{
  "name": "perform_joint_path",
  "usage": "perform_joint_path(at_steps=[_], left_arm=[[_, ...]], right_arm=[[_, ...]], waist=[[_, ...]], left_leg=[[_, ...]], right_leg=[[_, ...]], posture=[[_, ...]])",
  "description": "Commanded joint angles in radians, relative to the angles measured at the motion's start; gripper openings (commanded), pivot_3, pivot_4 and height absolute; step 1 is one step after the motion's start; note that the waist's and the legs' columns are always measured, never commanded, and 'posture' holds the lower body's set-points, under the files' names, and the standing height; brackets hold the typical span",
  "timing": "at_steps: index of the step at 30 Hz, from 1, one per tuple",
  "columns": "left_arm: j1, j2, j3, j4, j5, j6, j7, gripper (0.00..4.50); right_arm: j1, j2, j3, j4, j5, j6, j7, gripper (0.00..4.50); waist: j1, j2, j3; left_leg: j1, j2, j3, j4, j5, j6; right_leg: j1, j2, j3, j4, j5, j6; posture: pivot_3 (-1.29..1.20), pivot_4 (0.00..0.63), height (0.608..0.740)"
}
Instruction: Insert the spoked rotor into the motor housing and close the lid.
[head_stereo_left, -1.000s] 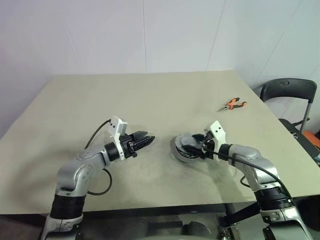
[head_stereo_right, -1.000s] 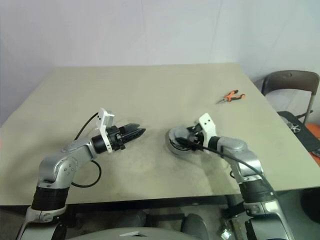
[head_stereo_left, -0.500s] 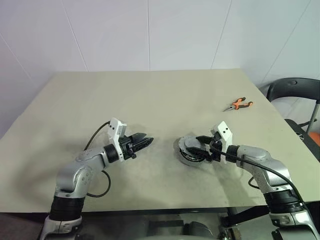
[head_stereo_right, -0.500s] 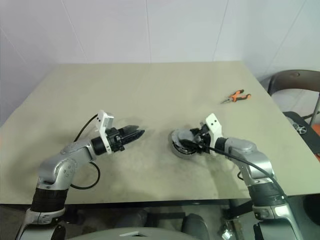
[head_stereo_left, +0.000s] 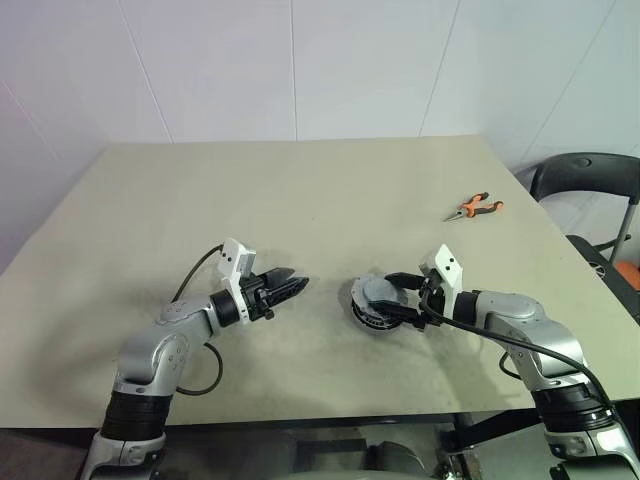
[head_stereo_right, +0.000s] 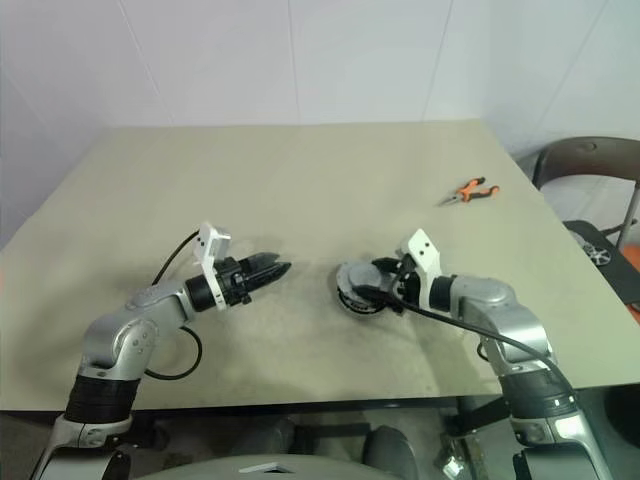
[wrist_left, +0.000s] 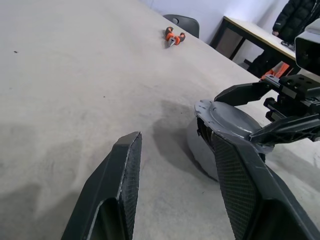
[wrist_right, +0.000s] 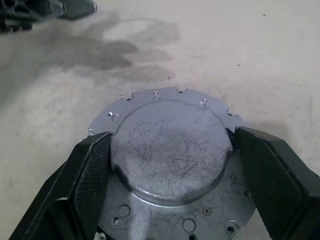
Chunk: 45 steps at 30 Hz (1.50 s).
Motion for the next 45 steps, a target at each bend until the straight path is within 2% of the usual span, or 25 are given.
perform_joint_path(at_steps=[1,8,18,23,33,38,45], left_arm=[[-0.002,0.005,0.005,-0.007,0.003,-0.024,-0.010,2.36],[0.005,0.008,0.005,-0.003,0.008,-0.032,-0.021,2.36],[-0.003,0.010,-0.003,0.011,0.014,-0.040,-0.030,2.36],[-0.003,0.010,-0.004,0.008,0.011,-0.037,-0.025,2.36],[0.004,0.011,-0.004,0.013,0.012,-0.044,-0.029,2.36],[0.014,0.012,-0.005,0.013,0.015,-0.050,-0.030,2.36],[0.019,0.011,-0.011,0.020,0.021,-0.060,-0.037,2.36]], right_arm=[[-0.014,-0.043,0.035,0.041,-0.089,-0.113,0.024,3.54],[-0.016,-0.077,0.041,0.080,-0.091,-0.123,0.091,3.54],[-0.077,-0.102,-0.066,0.128,0.066,0.059,0.161,3.54],[0.001,-0.165,0.038,0.085,-0.071,-0.109,0.204,3.54],[0.008,-0.134,0.052,0.088,-0.102,-0.159,0.164,3.54],[-0.012,-0.096,0.015,0.083,-0.062,-0.098,0.118,3.54],[0.026,-0.102,-0.014,0.025,0.002,-0.017,0.126,3.54]], waist=[[0.002,0.000,0.000],[0.005,0.000,0.000],[0.005,0.000,0.000],[0.007,0.000,0.000],[0.004,-0.001,-0.001],[0.001,-0.002,-0.001],[0.004,-0.001,-0.001]], left_leg=[[0.000,0.000,0.000,0.000,0.000,0.000],[0.000,0.000,0.000,0.002,0.000,0.000],[0.000,-0.001,-0.001,0.002,0.000,0.000],[0.000,-0.001,-0.001,0.003,0.000,0.000],[0.003,-0.001,-0.002,0.003,0.000,0.000],[0.004,-0.001,-0.002,0.003,0.000,0.000],[0.005,0.000,-0.002,0.003,0.001,-0.001]], right_leg=[[0.000,0.000,0.000,0.000,0.000,0.000],[0.001,0.000,0.000,0.000,0.000,0.000],[0.001,-0.001,0.000,0.000,0.000,0.000],[0.001,-0.001,0.000,0.000,0.000,0.000],[0.003,-0.001,-0.001,0.002,0.000,0.000],[0.004,-0.001,-0.001,0.002,0.000,0.000],[0.004,0.000,0.000,0.003,0.000,0.000]], posture=[[0.00,0.000,0.740],[0.00,0.000,0.740],[0.00,0.000,0.740],[0.00,0.000,0.740],[0.00,0.000,0.740],[0.00,0.000,0.740],[0.00,0.000,0.740]])
